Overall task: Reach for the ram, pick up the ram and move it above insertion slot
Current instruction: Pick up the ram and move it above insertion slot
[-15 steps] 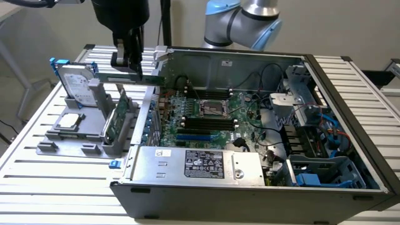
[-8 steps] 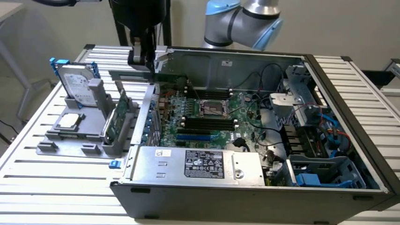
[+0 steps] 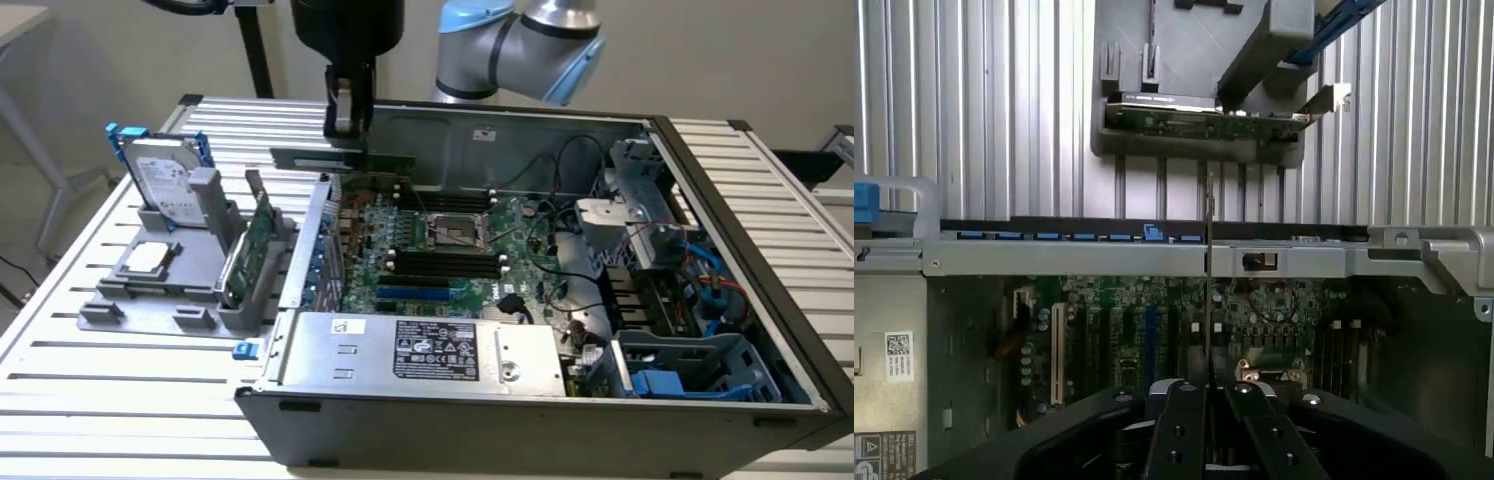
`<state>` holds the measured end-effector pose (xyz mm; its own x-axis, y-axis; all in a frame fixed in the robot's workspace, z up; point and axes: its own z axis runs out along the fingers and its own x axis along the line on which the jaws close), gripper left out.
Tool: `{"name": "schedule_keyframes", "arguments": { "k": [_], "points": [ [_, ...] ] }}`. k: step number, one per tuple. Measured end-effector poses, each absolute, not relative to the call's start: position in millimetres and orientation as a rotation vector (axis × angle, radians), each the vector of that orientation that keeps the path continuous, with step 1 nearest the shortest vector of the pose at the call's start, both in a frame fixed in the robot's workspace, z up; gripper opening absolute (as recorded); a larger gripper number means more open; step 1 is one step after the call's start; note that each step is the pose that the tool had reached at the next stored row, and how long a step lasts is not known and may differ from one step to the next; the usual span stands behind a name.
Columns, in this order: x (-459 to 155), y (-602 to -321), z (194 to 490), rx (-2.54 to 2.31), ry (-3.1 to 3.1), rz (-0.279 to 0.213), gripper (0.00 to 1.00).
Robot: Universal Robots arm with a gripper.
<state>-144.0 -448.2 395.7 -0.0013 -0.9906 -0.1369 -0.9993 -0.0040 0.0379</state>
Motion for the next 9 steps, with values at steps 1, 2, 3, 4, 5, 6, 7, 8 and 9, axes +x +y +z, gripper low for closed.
{"name": "schedule_keyframes", "arguments": {
  "k": [1, 2, 3, 4, 5, 6, 7, 8, 9],
  "points": [
    [-140, -448, 396, -2.169, 2.166, 0.191, 0.13],
    [-135, -447, 396, -2.169, 2.166, 0.191, 0.13],
    [-130, -447, 396, -2.169, 2.166, 0.191, 0.13],
    [-126, -446, 396, -2.169, 2.166, 0.191, 0.13],
    [-122, -445, 395, -2.169, 2.166, 0.191, 0.13],
    [-117, -444, 394, -2.169, 2.166, 0.191, 0.13],
    [-112, -443, 394, -2.169, 2.166, 0.191, 0.13],
    [-108, -442, 393, -2.169, 2.166, 0.191, 0.13],
    [-103, -440, 392, -2.169, 2.166, 0.191, 0.13]
  ]
}}
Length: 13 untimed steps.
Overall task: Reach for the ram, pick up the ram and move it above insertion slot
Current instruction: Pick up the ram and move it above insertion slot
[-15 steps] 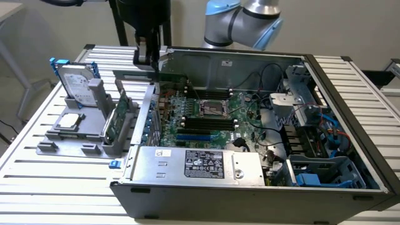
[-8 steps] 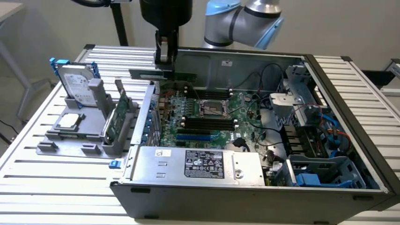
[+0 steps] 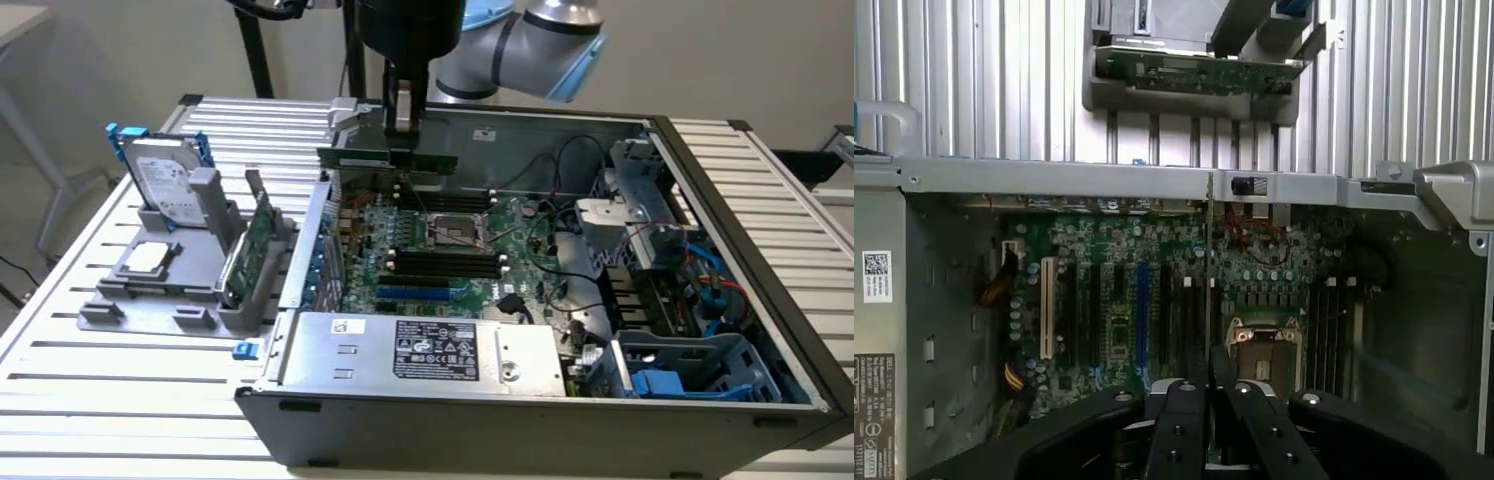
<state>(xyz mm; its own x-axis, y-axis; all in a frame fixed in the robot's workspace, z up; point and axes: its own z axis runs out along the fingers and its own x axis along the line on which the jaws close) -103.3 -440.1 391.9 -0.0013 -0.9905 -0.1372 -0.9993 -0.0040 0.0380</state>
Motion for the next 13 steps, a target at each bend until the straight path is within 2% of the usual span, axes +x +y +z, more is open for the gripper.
{"name": "schedule_keyframes", "arguments": {
  "k": [13],
  "points": [
    [-59, -404, 376, -2.169, 2.166, 0.191, 0.13]
  ]
}}
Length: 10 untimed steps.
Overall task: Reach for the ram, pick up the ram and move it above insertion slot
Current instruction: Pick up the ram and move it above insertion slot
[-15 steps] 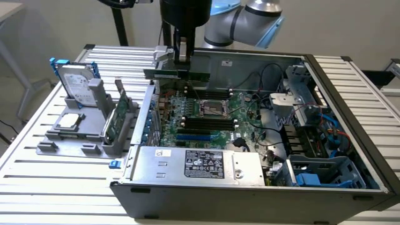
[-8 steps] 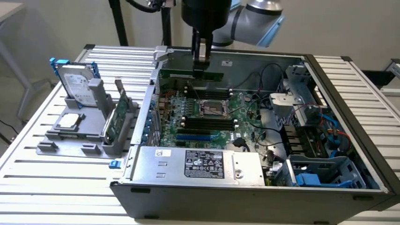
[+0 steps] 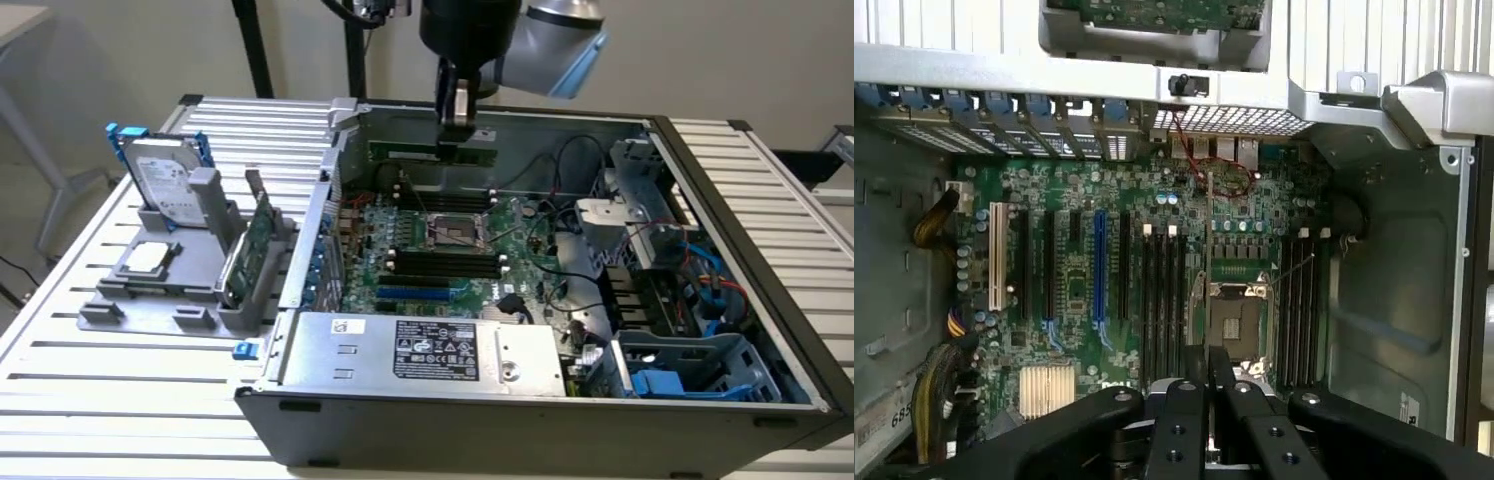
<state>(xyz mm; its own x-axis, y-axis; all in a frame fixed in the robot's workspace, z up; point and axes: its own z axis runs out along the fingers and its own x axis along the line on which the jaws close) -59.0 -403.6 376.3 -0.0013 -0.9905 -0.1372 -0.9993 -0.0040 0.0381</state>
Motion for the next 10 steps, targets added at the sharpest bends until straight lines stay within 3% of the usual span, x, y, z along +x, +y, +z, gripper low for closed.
{"name": "schedule_keyframes", "arguments": {
  "k": [10],
  "points": [
    [-29, -394, 375, -2.169, 2.167, 0.192, 0.13]
  ]
}}
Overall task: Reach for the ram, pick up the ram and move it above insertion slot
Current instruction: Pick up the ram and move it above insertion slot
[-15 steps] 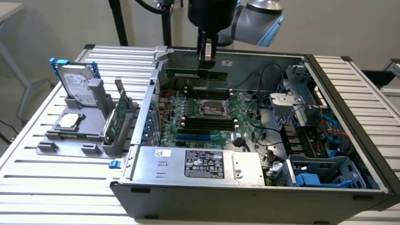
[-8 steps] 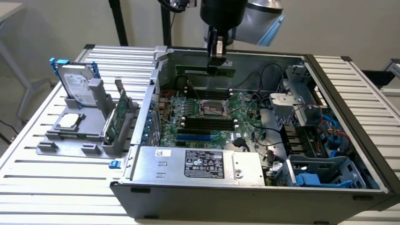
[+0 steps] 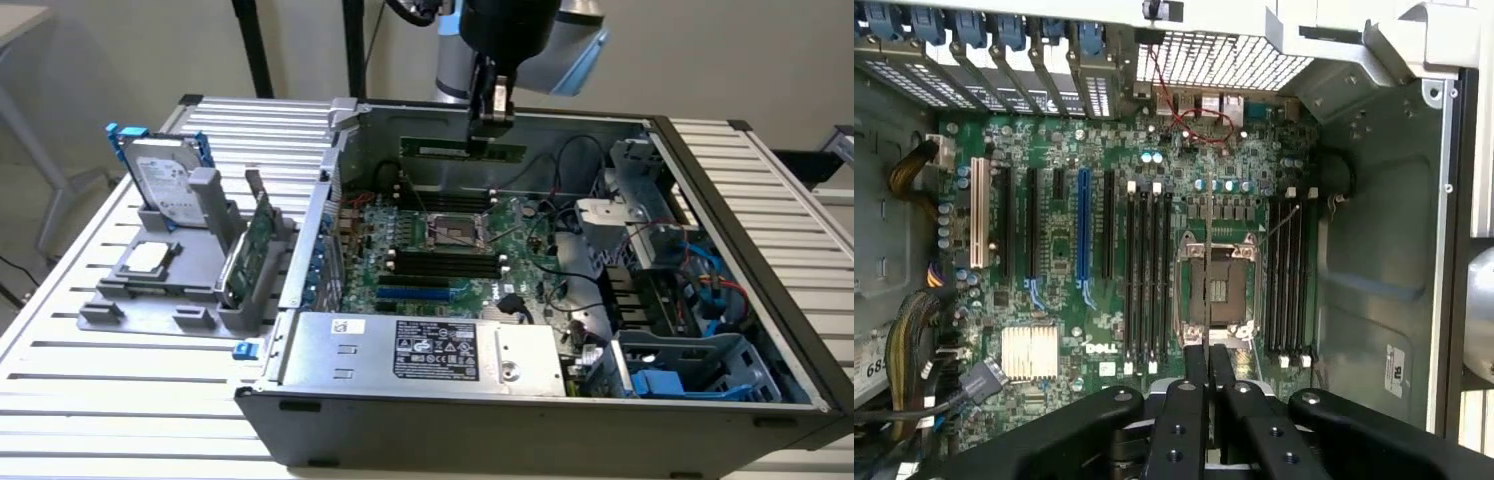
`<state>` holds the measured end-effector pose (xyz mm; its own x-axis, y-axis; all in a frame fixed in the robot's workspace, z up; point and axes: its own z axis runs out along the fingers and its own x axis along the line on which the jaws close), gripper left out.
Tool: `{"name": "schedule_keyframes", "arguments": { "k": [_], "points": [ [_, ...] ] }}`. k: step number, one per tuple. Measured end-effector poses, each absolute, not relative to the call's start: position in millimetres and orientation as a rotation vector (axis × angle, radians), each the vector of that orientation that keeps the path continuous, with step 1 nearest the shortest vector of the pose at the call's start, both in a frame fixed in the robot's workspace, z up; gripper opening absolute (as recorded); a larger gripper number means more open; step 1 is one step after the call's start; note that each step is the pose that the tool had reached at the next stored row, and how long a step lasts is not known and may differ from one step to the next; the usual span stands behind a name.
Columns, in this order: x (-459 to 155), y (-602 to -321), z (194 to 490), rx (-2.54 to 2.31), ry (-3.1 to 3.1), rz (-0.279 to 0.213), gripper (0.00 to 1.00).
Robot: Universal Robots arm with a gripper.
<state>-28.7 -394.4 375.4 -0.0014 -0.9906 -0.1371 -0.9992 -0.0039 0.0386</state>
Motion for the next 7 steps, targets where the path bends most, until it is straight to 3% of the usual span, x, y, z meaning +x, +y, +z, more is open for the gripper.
{"name": "schedule_keyframes", "arguments": {
  "k": [7],
  "points": [
    [-28.7, -394.3, 375.4, -2.170, 2.167, 0.193, 0.13]
  ]
}}
